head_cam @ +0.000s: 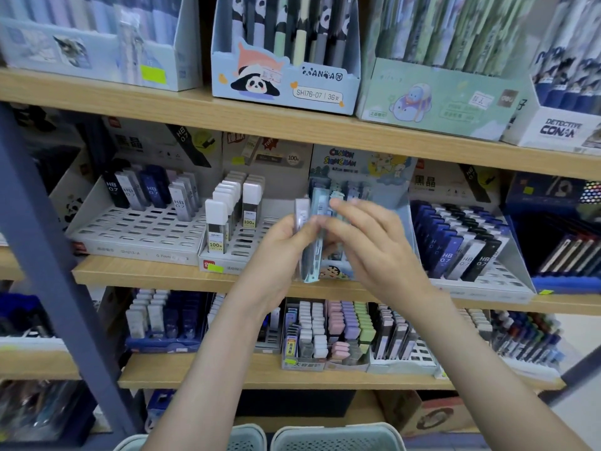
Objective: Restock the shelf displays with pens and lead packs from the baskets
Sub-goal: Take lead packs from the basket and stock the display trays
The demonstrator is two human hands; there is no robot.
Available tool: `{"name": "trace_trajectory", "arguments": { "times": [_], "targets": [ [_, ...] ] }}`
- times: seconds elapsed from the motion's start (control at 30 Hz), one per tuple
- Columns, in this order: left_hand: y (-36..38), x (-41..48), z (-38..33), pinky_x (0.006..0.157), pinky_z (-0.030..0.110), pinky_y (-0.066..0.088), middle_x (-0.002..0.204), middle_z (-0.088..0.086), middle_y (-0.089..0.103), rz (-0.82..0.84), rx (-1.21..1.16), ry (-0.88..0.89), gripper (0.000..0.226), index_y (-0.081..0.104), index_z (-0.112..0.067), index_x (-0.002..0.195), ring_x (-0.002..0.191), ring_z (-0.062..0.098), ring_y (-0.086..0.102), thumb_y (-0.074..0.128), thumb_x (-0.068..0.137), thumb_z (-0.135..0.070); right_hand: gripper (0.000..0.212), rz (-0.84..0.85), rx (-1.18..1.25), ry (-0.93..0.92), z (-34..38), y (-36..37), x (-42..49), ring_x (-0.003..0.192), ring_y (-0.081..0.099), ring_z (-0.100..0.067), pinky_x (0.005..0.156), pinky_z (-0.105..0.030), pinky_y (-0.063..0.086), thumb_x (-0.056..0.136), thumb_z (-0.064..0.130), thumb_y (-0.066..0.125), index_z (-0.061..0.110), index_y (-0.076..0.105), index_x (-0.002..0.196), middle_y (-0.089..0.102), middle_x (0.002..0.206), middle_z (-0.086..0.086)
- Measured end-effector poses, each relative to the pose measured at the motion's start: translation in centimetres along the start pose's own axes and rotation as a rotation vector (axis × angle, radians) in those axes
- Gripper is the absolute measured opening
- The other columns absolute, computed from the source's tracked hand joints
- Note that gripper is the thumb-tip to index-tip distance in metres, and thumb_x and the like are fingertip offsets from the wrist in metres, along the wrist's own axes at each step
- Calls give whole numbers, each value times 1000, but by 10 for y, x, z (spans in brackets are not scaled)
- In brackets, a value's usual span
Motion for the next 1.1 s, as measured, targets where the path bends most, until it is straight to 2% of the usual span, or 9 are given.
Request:
{"name": "trace_trajectory", "arguments": {
  "times": [0.13,0.3,0.43,0.57,0.67,0.73,0.83,0.97,1.1],
  "targets": [
    [10,-7,6,60,30,56,82,2,73,-3,-164,-70,20,61,-9,102,74,15,70,46,99,-22,13,-2,7,-82,16,0,-18,112,47,-22,89,-34,44,97,10,54,15,55,110,48,125,-3],
    [12,-9,11,62,29,56,79,-1,72,-22,-92,-79,16,60,-10,96,73,14,69,47,100,-19,12,45,28,-105,19,2,-23,101,50,-20,86,-28,42,97,5,50,15,53,103,52,116,-1],
    [-6,-5,2,64,27,58,84,3,74,-93,35,-9,18,55,-7,99,70,16,70,44,101,-21,25,-173,371,463,-35,-21,-16,96,53,-14,90,-15,38,86,0,54,22,54,98,55,100,6],
    [-22,-3,-7,51,22,48,65,-5,64,-154,181,69,21,52,-9,94,49,10,53,41,102,-24,28,-365,565,988,-88,-24,-42,78,54,-7,72,-26,45,94,3,53,31,51,93,57,88,7],
    [-19,-2,-6,50,24,44,61,-6,59,-149,216,84,22,52,-10,89,48,10,48,41,103,-24,7,-43,441,1086,-111,6,-52,61,47,-15,58,-36,37,98,14,50,21,52,98,55,77,2],
    [-16,-2,-6,50,24,44,60,-7,59,-149,220,93,22,52,-11,88,48,10,48,41,103,-23,8,126,395,1144,-123,27,-63,56,43,-12,54,-31,33,98,19,49,19,50,106,54,72,3],
    [-8,-4,-5,49,22,45,60,-8,59,-143,197,128,21,52,-11,88,48,9,49,40,103,-22,12,131,435,1220,-134,36,-67,64,49,-16,58,-34,38,98,19,51,20,45,108,56,81,-2],
    [-3,-4,-3,50,21,47,60,-6,59,-136,162,148,20,52,-11,88,48,9,50,41,102,-21,15,189,582,1218,-140,51,-61,91,61,-27,81,-44,49,98,17,51,30,53,106,61,96,-3],
    [-2,-1,-2,50,22,48,62,-5,60,-137,152,152,20,52,-10,89,49,10,51,41,102,-21,33,293,593,1205,-147,65,-59,83,62,-28,71,-33,46,99,19,49,19,51,132,62,95,-6]
  ]
}}
Point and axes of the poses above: each hand's wrist, its own x-axis towards the middle knuckle, its own y-axis out of the palm, z = x × y, the point moved 9 cm from there along x, towards the middle knuckle
